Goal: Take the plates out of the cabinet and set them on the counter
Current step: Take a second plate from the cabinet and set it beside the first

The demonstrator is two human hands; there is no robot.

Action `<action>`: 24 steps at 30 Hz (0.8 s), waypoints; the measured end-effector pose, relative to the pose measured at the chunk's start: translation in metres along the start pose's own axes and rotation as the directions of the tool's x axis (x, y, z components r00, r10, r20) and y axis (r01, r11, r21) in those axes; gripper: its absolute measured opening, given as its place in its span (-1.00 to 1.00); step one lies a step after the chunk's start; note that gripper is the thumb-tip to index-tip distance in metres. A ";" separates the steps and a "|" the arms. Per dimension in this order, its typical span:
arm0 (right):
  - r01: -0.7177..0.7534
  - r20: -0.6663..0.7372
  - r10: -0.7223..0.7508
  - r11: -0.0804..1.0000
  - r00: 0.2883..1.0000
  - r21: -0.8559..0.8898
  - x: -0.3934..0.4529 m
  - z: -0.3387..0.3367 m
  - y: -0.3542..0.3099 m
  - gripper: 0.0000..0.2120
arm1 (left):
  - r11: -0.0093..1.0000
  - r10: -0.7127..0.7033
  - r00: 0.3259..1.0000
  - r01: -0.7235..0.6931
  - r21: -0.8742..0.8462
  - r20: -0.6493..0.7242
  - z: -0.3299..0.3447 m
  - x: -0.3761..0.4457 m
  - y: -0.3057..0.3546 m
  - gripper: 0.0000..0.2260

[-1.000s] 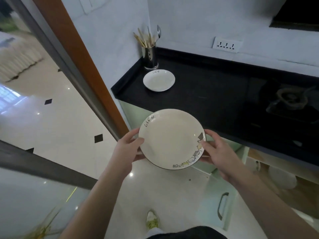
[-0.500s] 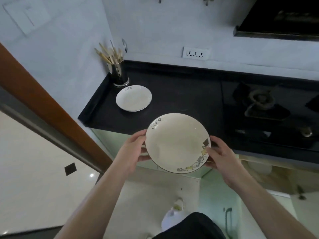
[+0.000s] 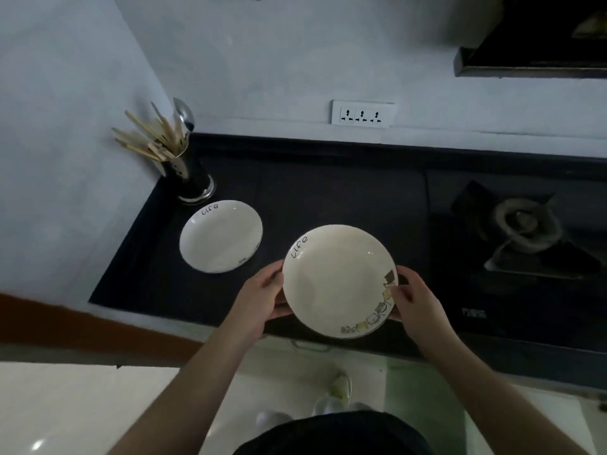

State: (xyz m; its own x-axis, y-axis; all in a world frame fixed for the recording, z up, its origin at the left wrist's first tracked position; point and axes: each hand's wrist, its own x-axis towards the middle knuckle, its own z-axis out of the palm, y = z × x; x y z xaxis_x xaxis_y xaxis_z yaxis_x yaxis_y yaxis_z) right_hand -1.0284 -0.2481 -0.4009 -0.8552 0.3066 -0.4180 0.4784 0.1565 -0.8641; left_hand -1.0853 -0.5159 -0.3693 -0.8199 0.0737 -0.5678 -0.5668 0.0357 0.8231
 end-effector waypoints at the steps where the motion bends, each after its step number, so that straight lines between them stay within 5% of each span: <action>1: 0.000 -0.001 0.000 1.000 1.000 -0.023 0.012 0.001 0.000 -0.69 | 1.000 -0.021 1.000 0.021 0.012 -0.018 0.003 0.010 0.000 -0.75; 14: -0.145 -0.024 0.145 0.989 0.989 -0.005 0.103 0.017 0.007 -0.64 | 0.979 -0.178 0.978 0.187 0.081 -0.107 0.038 0.109 0.010 -0.75; 24: -0.209 -0.080 0.205 0.977 0.975 -0.040 0.130 0.016 0.013 -0.62 | 0.974 -0.163 0.979 0.180 0.140 -0.120 0.046 0.136 0.011 -0.68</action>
State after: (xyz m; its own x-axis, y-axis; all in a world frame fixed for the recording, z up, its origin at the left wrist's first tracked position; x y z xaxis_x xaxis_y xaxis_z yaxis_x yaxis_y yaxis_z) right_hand -1.1371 -0.2214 -0.4710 -0.7201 0.4067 -0.5622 0.6539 0.1266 -0.7459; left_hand -1.1993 -0.4594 -0.4365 -0.7199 -0.0532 -0.6920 -0.6879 0.1873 0.7012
